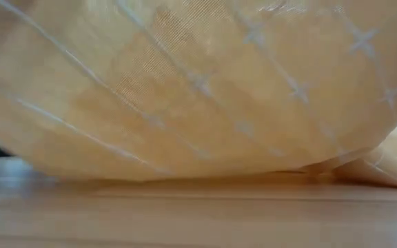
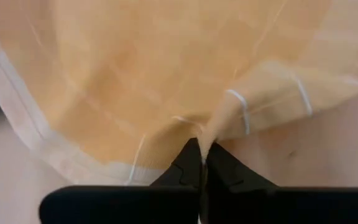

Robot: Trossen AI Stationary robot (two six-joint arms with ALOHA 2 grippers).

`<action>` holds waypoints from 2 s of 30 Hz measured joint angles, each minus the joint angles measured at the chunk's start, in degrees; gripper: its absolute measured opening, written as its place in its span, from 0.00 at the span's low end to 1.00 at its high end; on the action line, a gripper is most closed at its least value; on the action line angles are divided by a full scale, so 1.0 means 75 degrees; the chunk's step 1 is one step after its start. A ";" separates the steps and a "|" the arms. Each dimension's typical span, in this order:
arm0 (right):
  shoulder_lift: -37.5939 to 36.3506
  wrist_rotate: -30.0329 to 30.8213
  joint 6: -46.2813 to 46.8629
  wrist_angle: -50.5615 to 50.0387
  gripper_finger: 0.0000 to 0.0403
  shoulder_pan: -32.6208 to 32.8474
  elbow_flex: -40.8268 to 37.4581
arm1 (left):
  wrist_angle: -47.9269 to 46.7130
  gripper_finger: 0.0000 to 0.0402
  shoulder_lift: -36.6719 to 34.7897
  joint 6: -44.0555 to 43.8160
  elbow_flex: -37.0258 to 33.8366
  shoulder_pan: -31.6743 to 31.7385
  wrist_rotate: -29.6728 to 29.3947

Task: Fold towel
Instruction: Fold the orange checkered towel

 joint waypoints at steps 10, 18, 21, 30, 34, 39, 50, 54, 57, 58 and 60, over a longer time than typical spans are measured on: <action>-0.0205 0.0461 0.0001 0.0540 0.00 0.0413 -0.0003 | -0.1561 0.00 -0.1018 0.0615 0.1807 -0.1125 -0.1950; -0.0632 0.1388 -0.0253 0.0894 0.00 0.0894 -0.0003 | -0.2090 0.00 -0.1177 0.1620 0.3301 -0.2112 -0.4505; -0.0892 0.1812 -0.0399 0.0966 0.00 0.1101 -0.0003 | -0.2045 0.00 -0.1181 0.2173 0.3762 -0.2388 -0.5542; -0.1442 0.3002 -0.1428 0.1675 0.00 0.1750 -0.0003 | -0.0166 0.00 -0.1181 0.4968 0.4308 -0.3408 -0.7884; -0.1565 0.3019 -0.1197 0.1504 0.00 0.1874 0.0000 | 0.0846 0.00 -0.1183 0.6043 0.4313 -0.3669 -0.7983; -0.1610 0.2516 -0.0289 0.0940 0.00 0.1879 0.0000 | 0.0982 0.00 -0.1183 0.6231 0.4313 -0.3833 -0.7287; -0.1606 0.2606 -0.0066 0.0917 0.00 0.1807 0.0000 | 0.0127 0.00 -0.1183 0.5559 0.4313 -0.3641 -0.7210; -0.1507 0.2601 -0.0035 0.0812 0.00 0.1639 0.0000 | -0.0766 0.00 -0.1181 0.4675 0.4313 -0.3150 -0.6877; -0.1458 0.2584 0.0088 0.0566 0.00 0.1503 0.0000 | -0.1178 0.00 -0.1181 0.4175 0.4313 -0.2684 -0.6544; -0.1458 0.2603 0.0179 0.0448 0.00 0.1447 0.0000 | -0.1249 0.00 -0.1178 0.4098 0.4313 -0.2544 -0.6502; -0.1458 0.2798 0.0345 0.0230 0.00 0.1380 0.0000 | -0.1361 0.00 -0.1178 0.4015 0.4313 -0.2262 -0.6487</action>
